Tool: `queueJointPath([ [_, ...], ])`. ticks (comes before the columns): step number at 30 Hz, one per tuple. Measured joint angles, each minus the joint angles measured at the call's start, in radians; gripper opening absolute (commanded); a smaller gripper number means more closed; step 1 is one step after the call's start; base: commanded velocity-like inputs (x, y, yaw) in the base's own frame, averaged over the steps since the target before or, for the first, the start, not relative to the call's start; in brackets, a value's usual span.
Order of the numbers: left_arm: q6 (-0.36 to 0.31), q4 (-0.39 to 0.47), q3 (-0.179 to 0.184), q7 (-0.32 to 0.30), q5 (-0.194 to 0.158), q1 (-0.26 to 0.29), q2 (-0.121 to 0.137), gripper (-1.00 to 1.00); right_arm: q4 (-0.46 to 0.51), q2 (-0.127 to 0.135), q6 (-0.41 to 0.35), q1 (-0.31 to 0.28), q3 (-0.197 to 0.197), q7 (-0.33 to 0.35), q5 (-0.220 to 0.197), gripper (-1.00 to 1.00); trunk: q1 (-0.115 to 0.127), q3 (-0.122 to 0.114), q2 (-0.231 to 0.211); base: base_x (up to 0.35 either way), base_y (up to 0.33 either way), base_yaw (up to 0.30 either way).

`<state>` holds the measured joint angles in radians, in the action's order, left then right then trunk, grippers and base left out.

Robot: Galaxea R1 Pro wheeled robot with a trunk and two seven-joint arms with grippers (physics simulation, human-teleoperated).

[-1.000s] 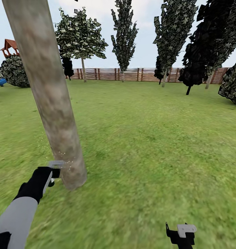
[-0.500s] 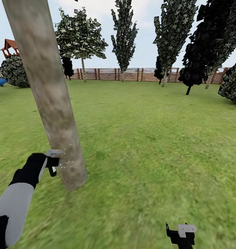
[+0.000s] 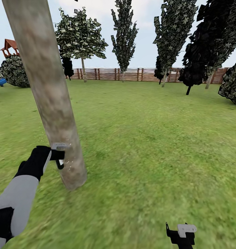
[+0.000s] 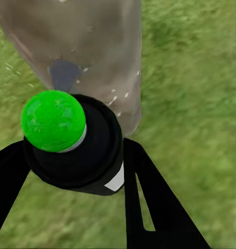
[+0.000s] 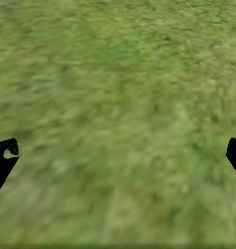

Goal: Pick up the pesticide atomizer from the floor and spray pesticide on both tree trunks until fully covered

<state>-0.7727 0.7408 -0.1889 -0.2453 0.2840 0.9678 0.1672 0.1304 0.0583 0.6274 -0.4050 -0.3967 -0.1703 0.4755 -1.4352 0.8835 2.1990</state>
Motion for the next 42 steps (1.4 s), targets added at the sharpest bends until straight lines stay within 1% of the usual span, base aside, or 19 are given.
queueJointPath([
  [1,0.001,0.013,0.000,0.000,0.005,-0.005,0.012,-1.00,0.000,0.000,0.000,0.000,0.000,0.000,0.000,1.00,0.000,0.000,0.000,0.000,0.000,0.000],
  [3,0.001,0.033,-0.003,-0.001,0.002,-0.008,0.028,-1.00,0.000,0.000,0.000,0.000,0.000,0.000,0.000,1.00,0.000,0.000,0.000,0.000,0.000,0.000],
  [5,0.001,0.043,-0.010,-0.002,0.005,-0.005,0.064,-1.00,0.000,0.000,0.000,0.000,0.000,0.000,0.000,1.00,0.000,0.000,0.000,0.000,0.000,0.000],
  [6,0.000,0.045,-0.010,-0.003,0.000,0.000,0.076,-1.00,0.000,0.000,0.000,0.000,0.000,0.000,0.000,1.00,0.000,0.000,0.000,0.000,0.000,0.000],
  [7,0.000,0.045,-0.009,-0.003,-0.005,0.001,0.080,-1.00,0.000,0.000,0.000,0.000,0.000,0.000,0.000,1.00,0.000,0.000,0.000,0.000,0.000,0.006],
  [11,-0.001,0.046,0.000,-0.003,-0.011,-0.009,0.076,-1.00,0.000,0.000,0.000,0.000,0.001,0.000,0.000,1.00,0.000,0.000,0.000,0.000,-0.018,0.173],
  [15,0.000,0.047,-0.001,-0.003,-0.009,-0.010,0.072,-1.00,0.000,0.000,0.000,0.000,0.001,0.000,0.000,1.00,0.000,0.000,0.000,0.009,-0.214,0.215],
  [42,0.006,0.048,0.000,0.009,-0.002,-0.015,0.074,-1.00,0.002,0.000,0.000,0.000,0.001,0.000,0.000,1.00,0.000,0.000,0.000,0.015,-0.268,0.002],
])
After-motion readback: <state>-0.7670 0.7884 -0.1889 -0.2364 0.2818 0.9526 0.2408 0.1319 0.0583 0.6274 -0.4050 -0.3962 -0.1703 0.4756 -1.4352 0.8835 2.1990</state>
